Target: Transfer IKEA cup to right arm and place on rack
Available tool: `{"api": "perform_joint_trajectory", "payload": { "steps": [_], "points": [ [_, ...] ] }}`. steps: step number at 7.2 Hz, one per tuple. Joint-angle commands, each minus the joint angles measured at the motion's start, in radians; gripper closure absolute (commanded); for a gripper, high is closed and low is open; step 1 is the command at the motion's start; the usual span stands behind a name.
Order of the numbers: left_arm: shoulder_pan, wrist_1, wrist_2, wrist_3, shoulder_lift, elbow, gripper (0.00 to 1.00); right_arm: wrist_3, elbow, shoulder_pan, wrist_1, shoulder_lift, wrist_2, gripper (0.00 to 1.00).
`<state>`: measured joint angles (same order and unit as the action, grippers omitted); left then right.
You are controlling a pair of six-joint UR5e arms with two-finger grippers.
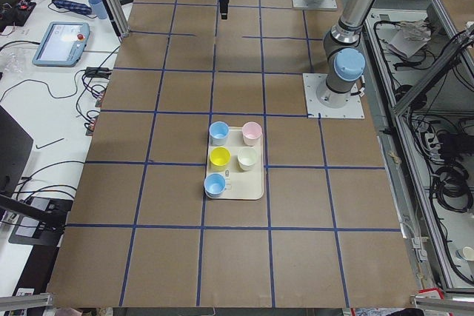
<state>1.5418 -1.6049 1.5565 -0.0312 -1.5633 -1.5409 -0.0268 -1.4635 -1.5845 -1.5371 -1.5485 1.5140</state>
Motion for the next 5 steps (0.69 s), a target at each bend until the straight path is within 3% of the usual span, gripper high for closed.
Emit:
{"api": "perform_joint_trajectory", "payload": {
  "steps": [1, 2, 5],
  "points": [
    [0.000, 0.000, -0.001, -0.001, -0.004, 0.001, 0.00, -0.002, 0.029, -0.011, -0.006, 0.016, 0.015, 0.00],
    [0.000, 0.003, -0.001, -0.001, -0.009, 0.002, 0.00, 0.008, 0.057, -0.011, 0.017, 0.034, 0.073, 0.00],
    [0.000, 0.003, -0.001, -0.001, 0.002, 0.004, 0.00, -0.009, 0.063, -0.011, 0.034, 0.034, 0.080, 0.00]
  ]
}}
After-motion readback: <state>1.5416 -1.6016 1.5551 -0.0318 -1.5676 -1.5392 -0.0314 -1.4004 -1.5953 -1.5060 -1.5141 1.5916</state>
